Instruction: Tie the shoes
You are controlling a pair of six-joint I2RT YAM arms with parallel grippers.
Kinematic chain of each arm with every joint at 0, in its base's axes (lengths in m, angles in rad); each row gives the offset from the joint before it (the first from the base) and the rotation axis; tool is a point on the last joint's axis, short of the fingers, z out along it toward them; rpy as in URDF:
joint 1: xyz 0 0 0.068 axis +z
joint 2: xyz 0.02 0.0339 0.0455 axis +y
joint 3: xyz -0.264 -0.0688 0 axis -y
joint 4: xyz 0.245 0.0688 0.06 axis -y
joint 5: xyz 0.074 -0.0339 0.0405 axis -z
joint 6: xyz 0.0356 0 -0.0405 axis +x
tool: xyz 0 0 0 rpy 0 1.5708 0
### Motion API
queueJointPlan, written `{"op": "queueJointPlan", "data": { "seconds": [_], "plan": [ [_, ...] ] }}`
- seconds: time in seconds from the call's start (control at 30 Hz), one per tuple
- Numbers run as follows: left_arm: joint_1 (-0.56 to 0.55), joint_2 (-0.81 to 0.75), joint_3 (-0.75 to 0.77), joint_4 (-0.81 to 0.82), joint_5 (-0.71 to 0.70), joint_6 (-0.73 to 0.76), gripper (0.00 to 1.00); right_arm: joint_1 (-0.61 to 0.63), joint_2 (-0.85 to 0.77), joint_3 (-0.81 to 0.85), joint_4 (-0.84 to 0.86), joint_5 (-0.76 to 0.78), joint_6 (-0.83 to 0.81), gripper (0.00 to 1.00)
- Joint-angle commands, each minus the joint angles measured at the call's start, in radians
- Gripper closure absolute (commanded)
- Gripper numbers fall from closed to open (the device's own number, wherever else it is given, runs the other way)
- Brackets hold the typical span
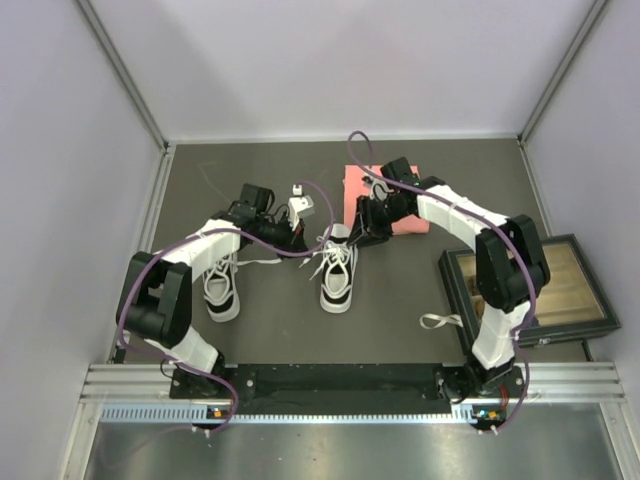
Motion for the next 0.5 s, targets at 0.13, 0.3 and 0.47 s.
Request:
{"op": "queueJointPlan", "data": {
  "seconds": [0.13, 0.3, 0.47],
  "plan": [
    [0.003, -0.023, 0.006, -0.047, 0.019, 0.075, 1.00, -0.009, 0.099, 0.174, 0.025, 0.028, -0.087, 0.64],
    [0.003, -0.001, 0.025, -0.038, 0.019, 0.062, 1.00, -0.009, 0.146, 0.215, -0.011, 0.027, -0.159, 0.67],
    [0.003, 0.015, 0.041, -0.036, 0.020, 0.055, 1.00, -0.009, 0.153, 0.194, -0.002, -0.006, -0.184, 0.68]
  ]
}}
